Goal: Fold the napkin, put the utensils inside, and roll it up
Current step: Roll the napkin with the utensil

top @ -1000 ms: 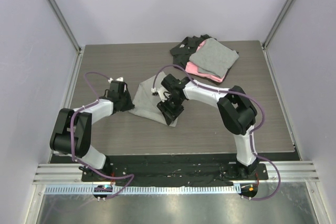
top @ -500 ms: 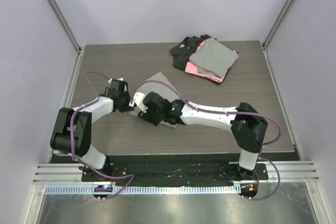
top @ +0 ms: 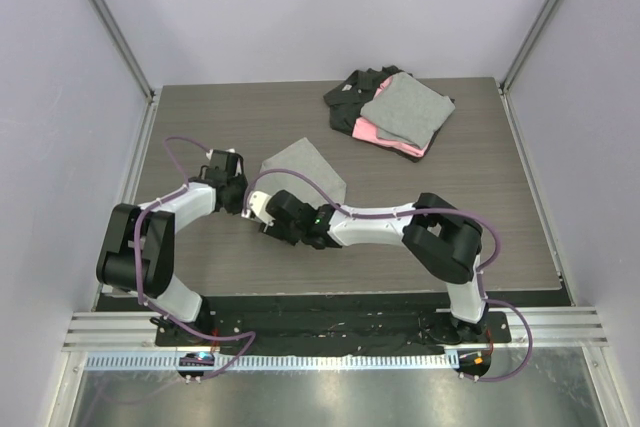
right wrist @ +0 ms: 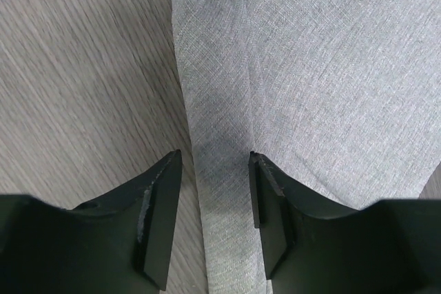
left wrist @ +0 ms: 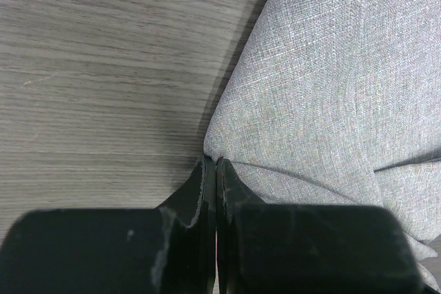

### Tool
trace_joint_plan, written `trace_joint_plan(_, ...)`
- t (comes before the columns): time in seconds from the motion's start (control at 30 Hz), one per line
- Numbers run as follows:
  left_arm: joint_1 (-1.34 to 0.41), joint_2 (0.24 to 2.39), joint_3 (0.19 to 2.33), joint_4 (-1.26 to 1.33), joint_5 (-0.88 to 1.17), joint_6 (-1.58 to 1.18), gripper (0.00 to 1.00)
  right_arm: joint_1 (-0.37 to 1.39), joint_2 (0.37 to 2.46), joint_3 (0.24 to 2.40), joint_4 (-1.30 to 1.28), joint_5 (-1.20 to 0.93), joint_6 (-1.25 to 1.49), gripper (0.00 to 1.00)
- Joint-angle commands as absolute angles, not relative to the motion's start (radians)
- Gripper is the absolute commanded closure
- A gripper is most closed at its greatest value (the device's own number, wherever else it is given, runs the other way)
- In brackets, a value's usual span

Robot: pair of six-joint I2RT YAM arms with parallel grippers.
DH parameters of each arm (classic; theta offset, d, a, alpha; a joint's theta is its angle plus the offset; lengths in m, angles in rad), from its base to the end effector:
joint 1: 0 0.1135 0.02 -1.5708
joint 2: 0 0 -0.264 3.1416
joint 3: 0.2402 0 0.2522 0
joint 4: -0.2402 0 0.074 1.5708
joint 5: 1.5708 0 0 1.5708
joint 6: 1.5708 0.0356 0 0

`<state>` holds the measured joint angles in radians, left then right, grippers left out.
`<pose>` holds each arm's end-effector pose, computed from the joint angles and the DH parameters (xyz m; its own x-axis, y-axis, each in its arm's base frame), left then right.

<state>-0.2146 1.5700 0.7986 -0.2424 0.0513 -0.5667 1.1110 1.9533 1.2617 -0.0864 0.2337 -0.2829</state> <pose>0.2880 -0.0646 0.1567 -0.8281 -0.3682 -0.4226 -0.2435 0.9154 -0.3205 0.1950 0.3753 0.1722 -0.0762 -0.7657 -0.6386 -0.8538 0.3809 -0.3549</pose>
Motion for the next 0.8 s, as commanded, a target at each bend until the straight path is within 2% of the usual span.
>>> trace_joint_plan(0.0, -0.213, 1.589, 0.805, -0.302, 0.072, -0.558, 1.0, 1.109, 1.98, 1.261, -0.017, 0.25, -0.299, 0.52)
trace_joint_plan(0.4, -0.213, 1.578, 0.804, -0.29, 0.083, -0.554, 1.0, 1.066, 2.028, 1.244, -0.021, 0.224, -0.298, 0.57)
trace_joint_plan(0.5, -0.213, 1.568, 0.802, -0.273, 0.104, -0.554, 1.0, 1.06, 2.029, 1.239, -0.055, 0.201, -0.295, 0.66)
trace_joint_plan(0.53, -0.213, 1.562, 0.804, -0.268, 0.103, -0.555, 1.0, 1.057, 2.026, 1.238, -0.078, 0.189, -0.293, 0.73)
trace_joint_plan(0.67, -0.212, 1.54, 0.83, -0.265, 0.091, -0.563, 1.0, 1.052, 2.006, 1.227, -0.147, 0.086, -0.267, 0.83)
trace_joint_plan(0.77, -0.21, 1.525, 0.854, -0.27, 0.069, -0.568, 0.9, 1.051, 1.999, 1.235, -0.215, 0.025, -0.246, 0.9)
